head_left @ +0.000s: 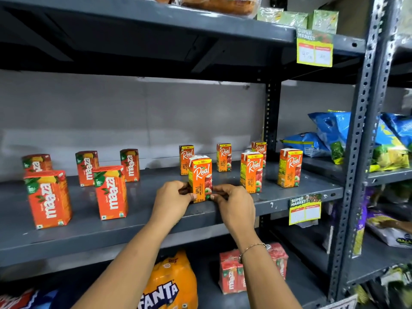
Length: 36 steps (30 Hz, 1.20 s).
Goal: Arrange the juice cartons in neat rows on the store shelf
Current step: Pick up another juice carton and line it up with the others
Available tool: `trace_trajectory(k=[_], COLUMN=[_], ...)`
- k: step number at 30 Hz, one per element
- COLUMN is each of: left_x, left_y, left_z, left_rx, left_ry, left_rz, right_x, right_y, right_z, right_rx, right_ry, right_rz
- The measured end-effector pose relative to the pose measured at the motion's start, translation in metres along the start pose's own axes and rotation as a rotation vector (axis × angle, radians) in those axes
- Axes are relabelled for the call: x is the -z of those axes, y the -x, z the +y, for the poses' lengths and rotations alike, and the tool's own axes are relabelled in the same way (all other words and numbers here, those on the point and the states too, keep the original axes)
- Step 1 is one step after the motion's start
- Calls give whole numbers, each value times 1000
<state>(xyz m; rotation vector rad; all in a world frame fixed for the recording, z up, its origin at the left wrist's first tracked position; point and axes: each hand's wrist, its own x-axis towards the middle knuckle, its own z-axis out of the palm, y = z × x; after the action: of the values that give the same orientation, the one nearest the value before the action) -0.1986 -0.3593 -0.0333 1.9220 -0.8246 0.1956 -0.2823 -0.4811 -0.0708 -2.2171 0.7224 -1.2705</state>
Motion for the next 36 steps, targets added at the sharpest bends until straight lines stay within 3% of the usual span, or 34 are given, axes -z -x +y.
trace_trajectory(k=[16,29,31,34,36], left_x=[0,1,4,9,8], left_y=[-1,2,7,23,35], left_z=[1,0,-3,2,12], left_rx=[30,56,55,-47,-141], left_ry=[-12,12,73,207,295], left_rz=[-66,-25,74,212,176], right_x=[-3,1,15,49,70], right_y=[0,2,3,-6,-17], right_z=[6,8,15,35,47], right_rx=[50,39,-20,-127,-186], right_ry=[-6,-22,-96,-150,-182], right_rz=[24,-15,39,245,286])
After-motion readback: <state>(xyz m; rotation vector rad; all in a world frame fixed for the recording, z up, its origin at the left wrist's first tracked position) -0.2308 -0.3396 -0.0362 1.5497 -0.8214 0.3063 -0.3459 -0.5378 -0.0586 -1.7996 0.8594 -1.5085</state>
